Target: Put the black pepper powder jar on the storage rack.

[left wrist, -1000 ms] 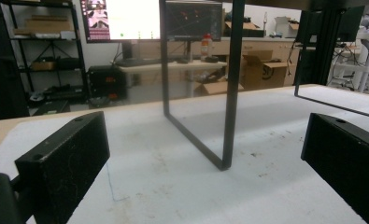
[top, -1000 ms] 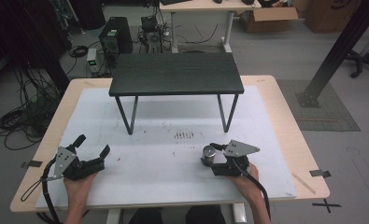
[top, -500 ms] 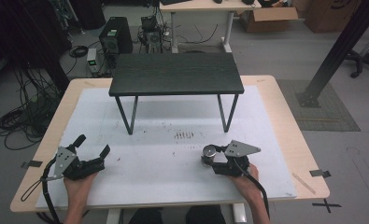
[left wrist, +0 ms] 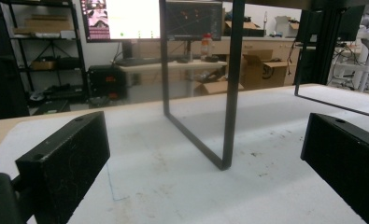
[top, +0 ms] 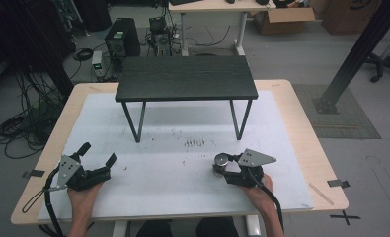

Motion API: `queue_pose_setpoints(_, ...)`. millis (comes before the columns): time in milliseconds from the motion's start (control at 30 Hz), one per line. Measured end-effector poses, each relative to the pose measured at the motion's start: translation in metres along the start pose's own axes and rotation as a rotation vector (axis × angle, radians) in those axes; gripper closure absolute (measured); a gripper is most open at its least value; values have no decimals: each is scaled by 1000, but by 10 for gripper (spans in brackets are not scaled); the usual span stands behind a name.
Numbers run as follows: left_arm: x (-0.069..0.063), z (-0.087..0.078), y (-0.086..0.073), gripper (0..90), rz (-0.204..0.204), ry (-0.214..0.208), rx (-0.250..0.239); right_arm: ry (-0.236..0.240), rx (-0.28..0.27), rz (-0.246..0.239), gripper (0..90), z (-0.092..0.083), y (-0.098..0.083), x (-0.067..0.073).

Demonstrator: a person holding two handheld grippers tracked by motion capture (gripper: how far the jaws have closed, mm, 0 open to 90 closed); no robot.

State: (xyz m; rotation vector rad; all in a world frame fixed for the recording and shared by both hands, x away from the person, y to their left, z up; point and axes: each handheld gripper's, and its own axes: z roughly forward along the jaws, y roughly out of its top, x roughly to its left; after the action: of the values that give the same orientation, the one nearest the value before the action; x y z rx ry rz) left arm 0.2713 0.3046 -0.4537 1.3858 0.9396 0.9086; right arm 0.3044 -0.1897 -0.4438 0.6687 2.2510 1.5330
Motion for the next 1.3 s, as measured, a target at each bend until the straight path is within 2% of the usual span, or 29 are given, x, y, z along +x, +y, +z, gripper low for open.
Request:
queue_pose_setpoints(700,0,0,0,16,0,0,0,-23,-20,-5,489,-1,-2,2)
queue_pose_setpoints(867,0,0,0,17,0,0,0,-27,-20,7,489,-4,-1,1)
queue_pose_setpoints(1300,0,0,0,18,0,0,1,-37,-37,22,490,-12,19,2)
